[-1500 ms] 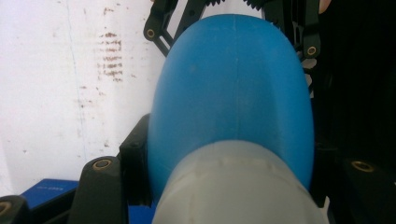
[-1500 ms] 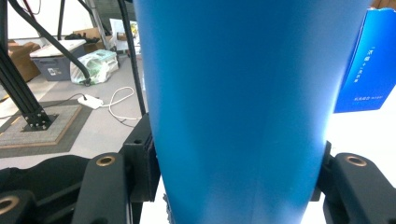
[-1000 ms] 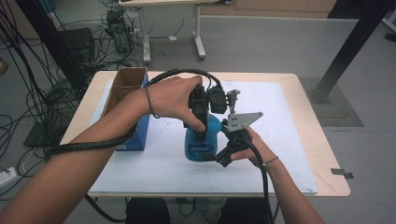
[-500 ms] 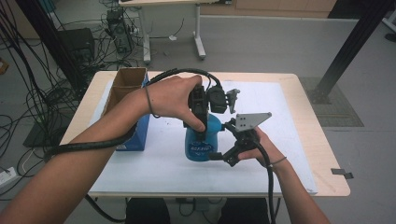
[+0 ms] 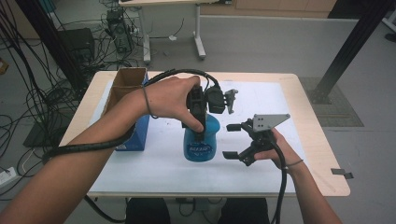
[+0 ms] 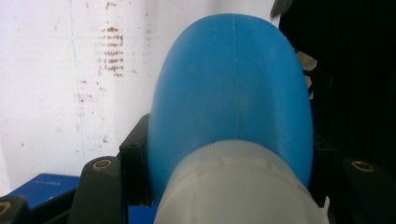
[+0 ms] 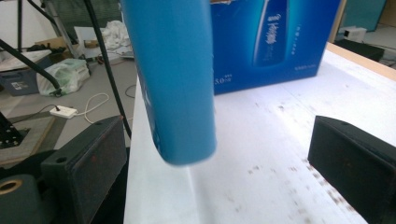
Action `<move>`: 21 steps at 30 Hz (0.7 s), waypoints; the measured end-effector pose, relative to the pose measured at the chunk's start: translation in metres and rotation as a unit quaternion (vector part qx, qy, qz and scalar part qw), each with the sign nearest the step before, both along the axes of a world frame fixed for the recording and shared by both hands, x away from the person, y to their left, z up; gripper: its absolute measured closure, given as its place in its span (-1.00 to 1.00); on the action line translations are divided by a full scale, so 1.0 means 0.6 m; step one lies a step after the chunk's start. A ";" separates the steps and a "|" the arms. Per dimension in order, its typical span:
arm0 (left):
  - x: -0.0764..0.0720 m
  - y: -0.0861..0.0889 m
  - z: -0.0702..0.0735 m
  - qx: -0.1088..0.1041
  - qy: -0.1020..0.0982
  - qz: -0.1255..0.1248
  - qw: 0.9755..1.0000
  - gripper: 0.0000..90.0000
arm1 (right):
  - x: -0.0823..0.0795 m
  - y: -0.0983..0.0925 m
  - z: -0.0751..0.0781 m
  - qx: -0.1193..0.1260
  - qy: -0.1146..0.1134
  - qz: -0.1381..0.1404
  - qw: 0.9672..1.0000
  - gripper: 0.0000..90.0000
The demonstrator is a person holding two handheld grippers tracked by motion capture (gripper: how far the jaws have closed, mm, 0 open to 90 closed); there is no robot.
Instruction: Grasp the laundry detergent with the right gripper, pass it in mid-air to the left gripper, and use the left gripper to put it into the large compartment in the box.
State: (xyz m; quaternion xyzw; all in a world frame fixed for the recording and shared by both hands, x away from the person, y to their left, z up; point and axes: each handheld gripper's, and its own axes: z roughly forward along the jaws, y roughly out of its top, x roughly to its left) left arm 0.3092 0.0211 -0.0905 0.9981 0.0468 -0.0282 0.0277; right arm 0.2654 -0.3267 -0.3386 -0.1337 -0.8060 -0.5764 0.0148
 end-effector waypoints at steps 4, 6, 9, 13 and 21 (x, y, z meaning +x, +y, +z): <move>-0.001 0.004 0.002 -0.001 -0.001 0.002 1.000 -0.16 | -0.005 -0.023 0.001 -0.002 -0.001 -0.011 1.000 -0.91; -0.001 0.005 0.003 -0.001 0.000 0.003 1.000 -0.16 | -0.008 -0.037 -0.001 -0.001 0.002 -0.017 1.000 -0.91; -0.002 0.008 0.005 -0.003 -0.001 0.004 1.000 -0.16 | -0.014 -0.055 0.000 -0.004 0.003 -0.027 1.000 -0.91; -0.003 0.009 0.005 -0.003 -0.002 0.004 1.000 -0.16 | -0.024 -0.081 0.000 -0.006 0.003 -0.044 0.999 -0.91; -0.002 0.008 0.006 -0.003 -0.001 0.003 1.000 -0.16 | -0.044 -0.131 0.000 -0.007 0.002 -0.077 0.997 -0.91</move>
